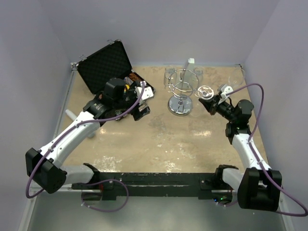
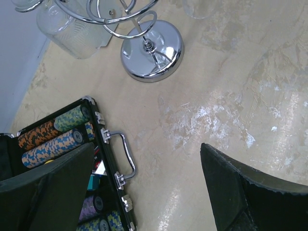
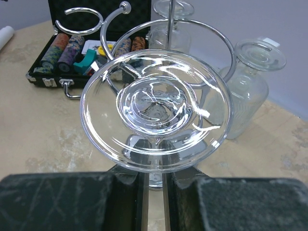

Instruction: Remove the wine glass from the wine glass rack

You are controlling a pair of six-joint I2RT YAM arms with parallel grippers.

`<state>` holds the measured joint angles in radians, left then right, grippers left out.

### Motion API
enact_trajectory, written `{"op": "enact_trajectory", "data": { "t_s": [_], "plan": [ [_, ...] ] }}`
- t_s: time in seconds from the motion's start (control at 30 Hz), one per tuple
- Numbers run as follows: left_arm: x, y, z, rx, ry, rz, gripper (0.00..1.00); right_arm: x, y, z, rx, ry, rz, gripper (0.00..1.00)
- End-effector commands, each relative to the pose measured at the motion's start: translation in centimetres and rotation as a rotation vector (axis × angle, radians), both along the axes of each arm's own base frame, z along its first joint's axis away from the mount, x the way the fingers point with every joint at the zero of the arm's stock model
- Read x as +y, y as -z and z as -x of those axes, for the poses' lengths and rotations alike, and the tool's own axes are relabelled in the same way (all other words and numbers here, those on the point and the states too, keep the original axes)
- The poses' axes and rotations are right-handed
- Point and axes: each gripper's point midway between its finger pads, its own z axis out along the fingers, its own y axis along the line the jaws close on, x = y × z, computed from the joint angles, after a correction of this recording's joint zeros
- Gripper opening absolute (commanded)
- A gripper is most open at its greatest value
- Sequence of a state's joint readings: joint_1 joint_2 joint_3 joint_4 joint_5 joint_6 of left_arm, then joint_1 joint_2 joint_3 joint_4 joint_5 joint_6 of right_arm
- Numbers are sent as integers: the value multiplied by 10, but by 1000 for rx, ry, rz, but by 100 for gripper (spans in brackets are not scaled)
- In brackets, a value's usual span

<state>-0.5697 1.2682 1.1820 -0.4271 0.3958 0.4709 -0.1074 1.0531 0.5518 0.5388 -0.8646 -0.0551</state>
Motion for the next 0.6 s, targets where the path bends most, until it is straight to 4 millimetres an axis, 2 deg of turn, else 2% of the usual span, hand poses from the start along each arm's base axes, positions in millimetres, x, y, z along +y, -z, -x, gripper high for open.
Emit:
{"op": "enact_trajectory", "data": {
  "t_s": [0.0, 0.17, 0.27, 0.43, 0.57],
  "plan": [
    [-2, -23, 5, -56, 22, 71, 96, -8, -38, -2, -87, 55, 49, 0],
    [-3, -21, 11, -67, 40, 91, 96, -9, -40, 7, -48, 71, 49, 0],
    [-1, -19, 16, -89, 63, 91, 96, -7, -48, 17, -32, 66, 32, 0],
    [1, -22, 18, -147, 73, 100, 99, 0, -68, 35, 6, 36, -16, 0],
    [-1, -30, 17, -229, 89, 128, 100, 3, -96, 47, 13, 21, -18, 0]
  ]
}}
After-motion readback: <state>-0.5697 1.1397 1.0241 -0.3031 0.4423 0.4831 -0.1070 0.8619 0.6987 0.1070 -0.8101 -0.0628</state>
